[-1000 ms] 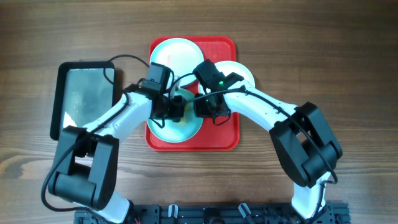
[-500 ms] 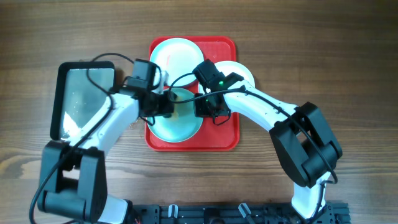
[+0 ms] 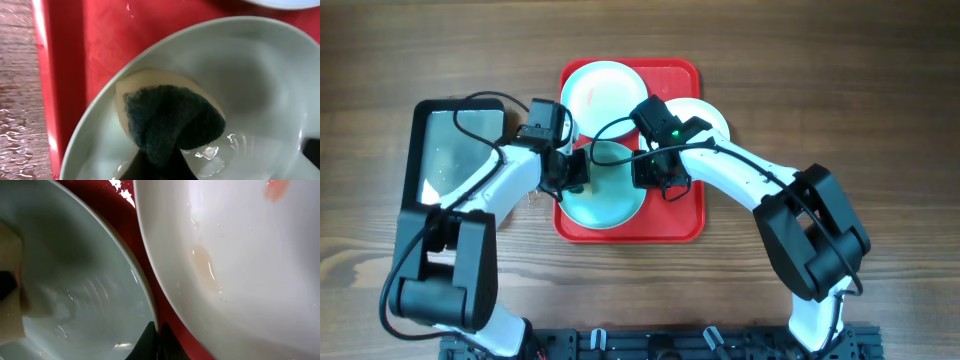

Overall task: Clean dirty plates on tray and stack at the side
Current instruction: 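Move the sponge back over the black tray with left gripper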

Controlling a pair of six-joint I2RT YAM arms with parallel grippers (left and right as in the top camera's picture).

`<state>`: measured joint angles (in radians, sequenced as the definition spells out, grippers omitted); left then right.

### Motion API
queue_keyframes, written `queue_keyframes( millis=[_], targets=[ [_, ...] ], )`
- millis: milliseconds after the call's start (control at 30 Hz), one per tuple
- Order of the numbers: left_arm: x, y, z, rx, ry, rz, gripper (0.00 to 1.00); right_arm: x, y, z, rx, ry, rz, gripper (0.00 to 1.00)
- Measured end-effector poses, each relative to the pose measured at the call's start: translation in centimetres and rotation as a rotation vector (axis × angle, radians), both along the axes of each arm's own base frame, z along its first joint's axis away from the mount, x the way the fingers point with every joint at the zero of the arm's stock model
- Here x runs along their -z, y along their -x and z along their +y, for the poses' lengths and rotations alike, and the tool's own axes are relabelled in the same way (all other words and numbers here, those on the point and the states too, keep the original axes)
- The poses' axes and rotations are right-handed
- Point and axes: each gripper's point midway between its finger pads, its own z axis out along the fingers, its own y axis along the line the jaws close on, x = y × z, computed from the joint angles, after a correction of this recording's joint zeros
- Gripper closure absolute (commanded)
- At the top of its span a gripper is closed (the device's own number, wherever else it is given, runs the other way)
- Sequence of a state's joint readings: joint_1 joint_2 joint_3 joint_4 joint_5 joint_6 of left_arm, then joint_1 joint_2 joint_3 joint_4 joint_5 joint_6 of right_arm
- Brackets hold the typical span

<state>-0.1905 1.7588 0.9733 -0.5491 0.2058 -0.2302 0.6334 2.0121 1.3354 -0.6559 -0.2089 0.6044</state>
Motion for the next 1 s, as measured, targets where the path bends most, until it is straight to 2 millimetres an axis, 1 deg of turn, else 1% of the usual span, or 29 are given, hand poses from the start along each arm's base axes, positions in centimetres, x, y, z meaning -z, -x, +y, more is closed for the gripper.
queue_keyframes(
  millis=[67, 200, 300, 400, 567, 667, 733, 800, 867, 900, 967, 1000],
  targets=[
    [0.0, 0.1, 0.0, -0.004, 0.0, 0.005, 0.96, 0.0, 0.0, 0.0, 0.0, 0.0, 0.001, 0.96],
    [0.1, 1.2, -0.3, -0.008, 0.023, 0.055, 0.96, 0.0, 0.0, 0.0, 0.0, 0.0, 0.001, 0.96],
    [0.1, 2.3, -0.9, 0.001, 0.064, 0.103, 0.96, 0.0, 0.0, 0.0, -0.003, 0.001, 0.0, 0.96],
    [-0.2, 3.3, -2.0, 0.014, 0.131, 0.15, 0.96, 0.0, 0.0, 0.0, -0.003, 0.0, 0.0, 0.96],
    [-0.8, 3.8, -3.6, 0.03, 0.231, 0.178, 0.96, 0.0, 0.0, 0.0, -0.004, 0.0, 0.0, 0.96],
    [-1.2, 3.9, -3.9, 0.032, 0.265, 0.18, 0.96, 0.0, 0.0, 0.0, -0.007, 0.0, -0.002, 0.96],
    [-1.8, 3.6, -3.8, 0.024, 0.282, 0.166, 0.96, 0.0, 0.0, 0.0, -0.007, 0.001, -0.001, 0.96],
    [-2.9, 3.1, -3.3, 0.009, 0.295, 0.128, 0.96, 0.0, 0.0, 0.0, -0.007, 0.0, -0.001, 0.96],
    [-4.6, 2.2, -2.3, -0.015, 0.301, 0.065, 0.96, 0.0, 0.0, 0.0, -0.007, 0.001, -0.001, 0.94],
    [-5.3, 1.9, -1.9, -0.024, 0.299, 0.04, 0.96, 0.0, 0.0, 0.0, -0.007, 0.0, -0.001, 0.89],
    [-6.8, 0.9, -0.3, -0.061, 0.265, -0.03, 0.96, 0.0, 0.0, 0.0, -0.01, 0.0, -0.002, 0.81],
    [-7.3, 0.7, 0.3, -0.08, 0.246, -0.05, 0.96, 0.0, 0.0, 0.0, -0.012, -0.001, -0.002, 0.79]
  ],
)
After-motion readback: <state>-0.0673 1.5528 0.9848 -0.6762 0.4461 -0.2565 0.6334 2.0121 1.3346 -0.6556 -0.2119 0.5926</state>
